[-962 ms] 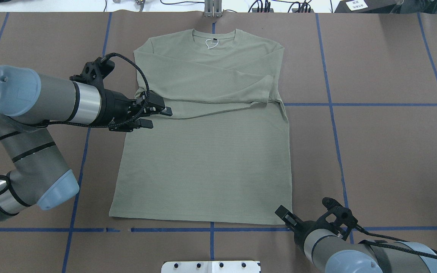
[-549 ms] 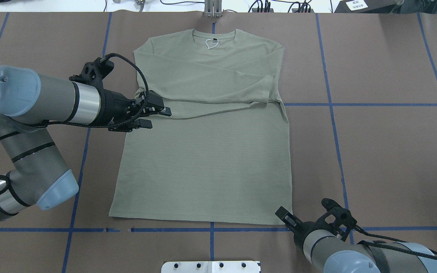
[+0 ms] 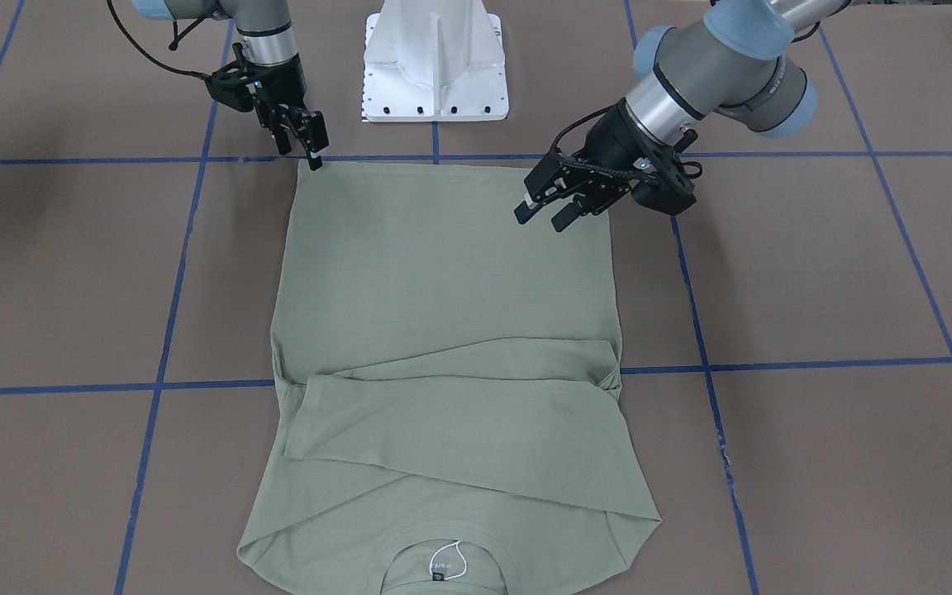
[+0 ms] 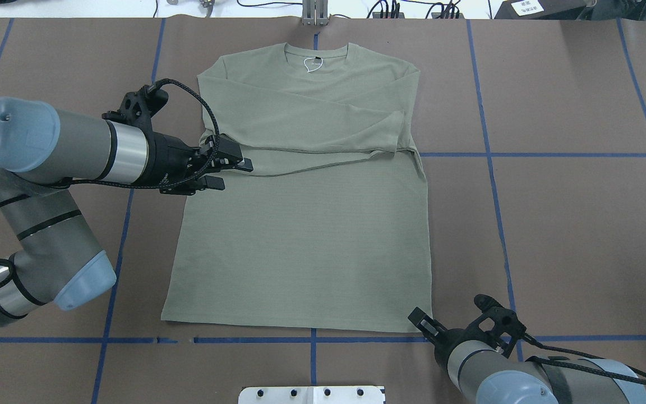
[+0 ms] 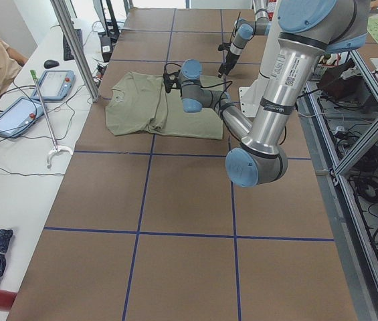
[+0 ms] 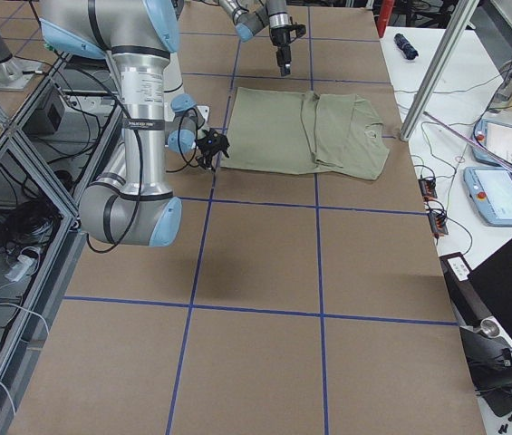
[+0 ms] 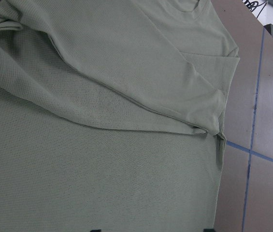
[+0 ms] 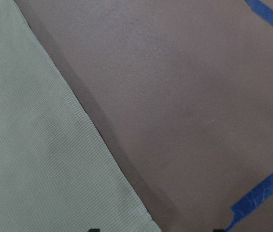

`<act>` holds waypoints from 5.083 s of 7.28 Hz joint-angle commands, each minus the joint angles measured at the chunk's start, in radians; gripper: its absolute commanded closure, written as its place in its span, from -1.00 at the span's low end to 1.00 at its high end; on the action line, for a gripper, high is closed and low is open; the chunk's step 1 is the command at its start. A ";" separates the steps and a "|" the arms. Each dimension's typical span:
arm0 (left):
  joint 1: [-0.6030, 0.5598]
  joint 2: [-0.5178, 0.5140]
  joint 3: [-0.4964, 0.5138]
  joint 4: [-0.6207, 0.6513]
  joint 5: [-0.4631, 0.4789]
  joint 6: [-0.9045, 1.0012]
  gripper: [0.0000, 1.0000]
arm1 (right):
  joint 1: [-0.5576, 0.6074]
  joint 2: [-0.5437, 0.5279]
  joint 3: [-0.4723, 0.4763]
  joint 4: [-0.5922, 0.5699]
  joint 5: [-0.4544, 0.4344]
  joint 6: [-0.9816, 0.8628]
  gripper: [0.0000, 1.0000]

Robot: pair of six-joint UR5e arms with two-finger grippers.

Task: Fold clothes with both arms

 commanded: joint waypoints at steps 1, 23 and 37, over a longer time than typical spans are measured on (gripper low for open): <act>-0.002 0.002 -0.003 0.000 0.000 0.001 -0.52 | 0.001 0.000 0.000 0.000 0.001 -0.001 0.14; 0.466 0.295 -0.201 0.460 0.411 -0.063 0.16 | 0.067 -0.089 0.121 0.009 0.100 -0.001 1.00; 0.282 0.225 -0.502 0.512 0.338 0.005 1.00 | 0.270 -0.048 0.206 -0.015 0.176 -0.287 1.00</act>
